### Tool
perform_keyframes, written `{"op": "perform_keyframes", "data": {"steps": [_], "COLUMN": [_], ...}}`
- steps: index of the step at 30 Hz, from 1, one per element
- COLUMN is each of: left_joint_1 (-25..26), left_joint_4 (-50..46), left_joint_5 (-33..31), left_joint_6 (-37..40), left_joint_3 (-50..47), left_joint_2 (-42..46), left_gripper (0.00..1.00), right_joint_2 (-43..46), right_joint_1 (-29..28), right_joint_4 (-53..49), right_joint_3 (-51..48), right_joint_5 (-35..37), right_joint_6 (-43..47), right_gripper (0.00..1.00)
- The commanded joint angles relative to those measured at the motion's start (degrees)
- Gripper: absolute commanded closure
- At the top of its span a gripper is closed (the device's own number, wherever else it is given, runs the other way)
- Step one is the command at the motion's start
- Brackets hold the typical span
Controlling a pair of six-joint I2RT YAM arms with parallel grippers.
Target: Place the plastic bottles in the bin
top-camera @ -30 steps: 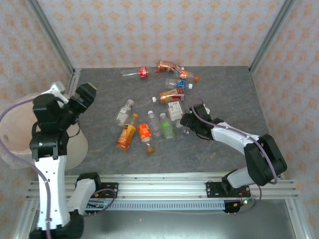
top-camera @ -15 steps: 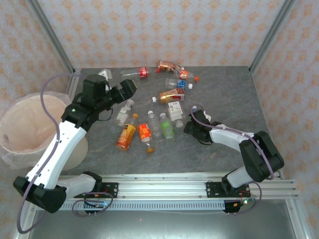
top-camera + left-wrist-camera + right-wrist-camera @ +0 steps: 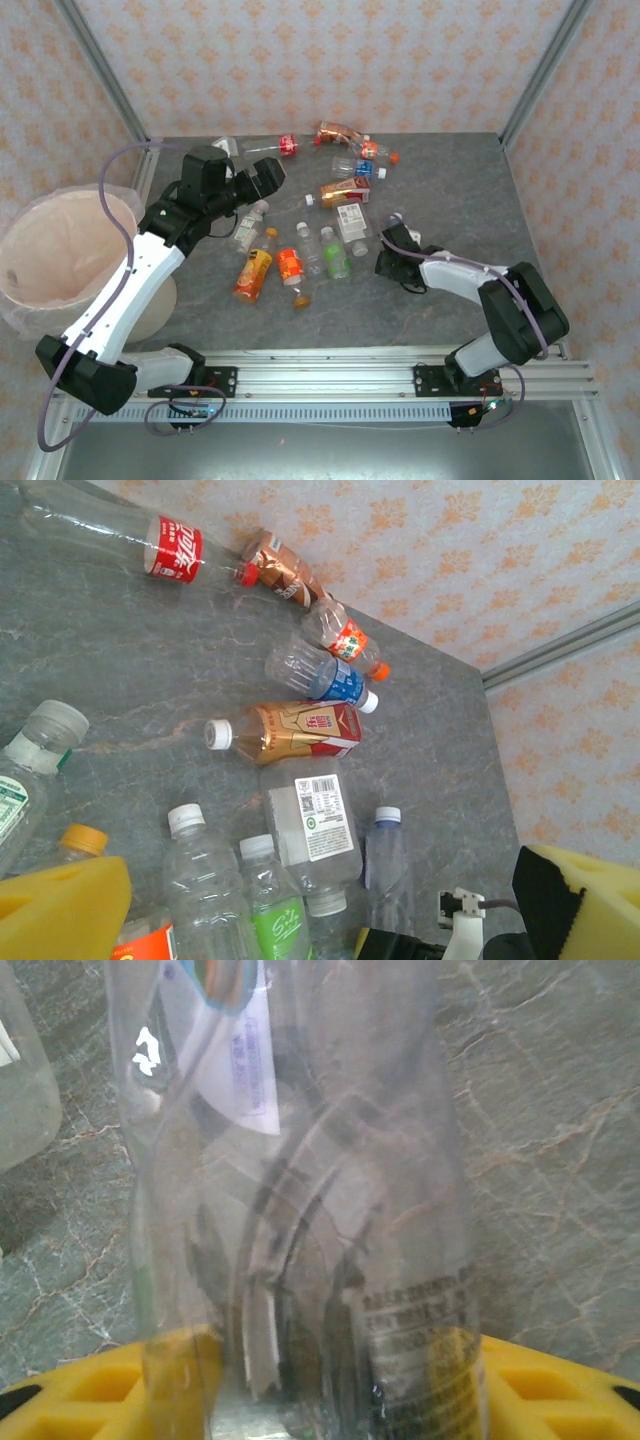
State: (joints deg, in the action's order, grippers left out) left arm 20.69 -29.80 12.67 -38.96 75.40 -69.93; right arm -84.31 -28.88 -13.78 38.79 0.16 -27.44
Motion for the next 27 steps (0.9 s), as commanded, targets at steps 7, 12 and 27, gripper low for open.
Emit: {"op": "perform_keyframes", "data": {"steps": [7,12,27], "left_joint_1": [3.89,6.11,10.18], "left_joint_4": [3.72,2.88,11.54], "left_joint_5": [5.95,7.26,15.58], "left_joint_6": [5.01,6.91,2.36], "left_joint_3": [2.82,5.31,1.95], "left_joint_2": [-4.83,-8.41,-14.65], "left_gripper": [0.0,0.0,0.0], "right_joint_2": [14.1,18.89,15.49], "right_joint_1": [-1.99,-2.43,-4.63], "right_joint_4": [6.57,14.77,23.27], "right_joint_3": [-0.59,0.32,4.19], "right_joint_5": [-0.57,-11.3,-32.1], "right_joint_6": [5.4,7.77,9.29], "right_gripper": [0.54,0.56,0.53]}}
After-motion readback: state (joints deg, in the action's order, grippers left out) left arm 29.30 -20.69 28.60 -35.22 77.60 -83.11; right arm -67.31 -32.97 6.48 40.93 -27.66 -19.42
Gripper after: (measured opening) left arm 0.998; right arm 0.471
